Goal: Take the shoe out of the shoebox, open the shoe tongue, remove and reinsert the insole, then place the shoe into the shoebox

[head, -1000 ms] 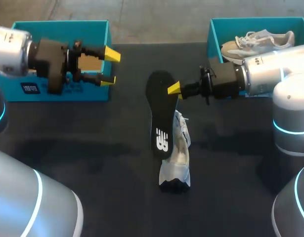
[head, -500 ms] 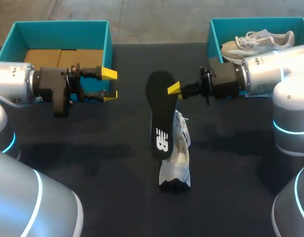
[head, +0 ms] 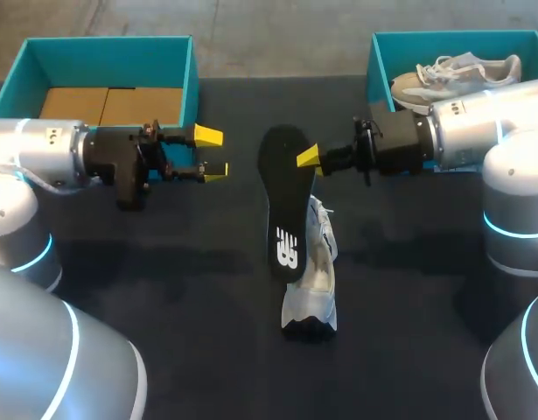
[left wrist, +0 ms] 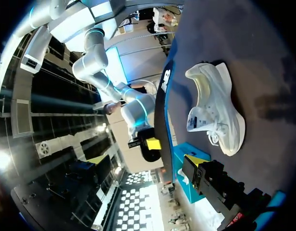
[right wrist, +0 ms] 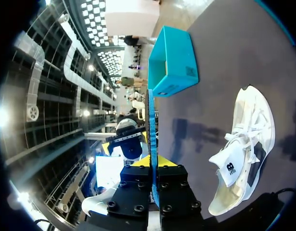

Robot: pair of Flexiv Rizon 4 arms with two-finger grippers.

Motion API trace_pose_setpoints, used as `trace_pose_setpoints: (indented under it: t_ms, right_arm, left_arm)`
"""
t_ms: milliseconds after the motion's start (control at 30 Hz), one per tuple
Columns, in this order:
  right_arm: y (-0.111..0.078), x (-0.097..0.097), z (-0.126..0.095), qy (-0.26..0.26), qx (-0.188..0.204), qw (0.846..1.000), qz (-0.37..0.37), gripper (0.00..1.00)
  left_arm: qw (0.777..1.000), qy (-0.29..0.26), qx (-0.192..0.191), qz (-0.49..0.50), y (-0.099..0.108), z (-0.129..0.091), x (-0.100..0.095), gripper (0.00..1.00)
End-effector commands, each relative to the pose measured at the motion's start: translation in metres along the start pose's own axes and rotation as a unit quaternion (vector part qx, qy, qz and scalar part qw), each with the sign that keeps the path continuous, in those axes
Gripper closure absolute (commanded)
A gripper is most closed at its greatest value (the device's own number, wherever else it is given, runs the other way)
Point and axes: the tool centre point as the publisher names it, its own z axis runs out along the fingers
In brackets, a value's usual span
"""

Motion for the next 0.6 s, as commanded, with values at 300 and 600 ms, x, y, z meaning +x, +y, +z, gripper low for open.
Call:
trace_pose_setpoints:
  t_ms: [300, 600]
  right_arm:
    - [-0.001, 0.0, 0.001, -0.001, -0.001, 1.0, 0.0, 1.0]
    - [-0.001, 0.0, 0.001, -0.001, -0.001, 1.0, 0.0, 1.0]
  left_arm:
    - [1.0, 0.005, 0.004, -0.007, -0.001, 0.009, 0.004, 0.0]
    - [0.999, 0.008, -0.025, -0.044, -0.015, 0.025, 0.022, 0.0]
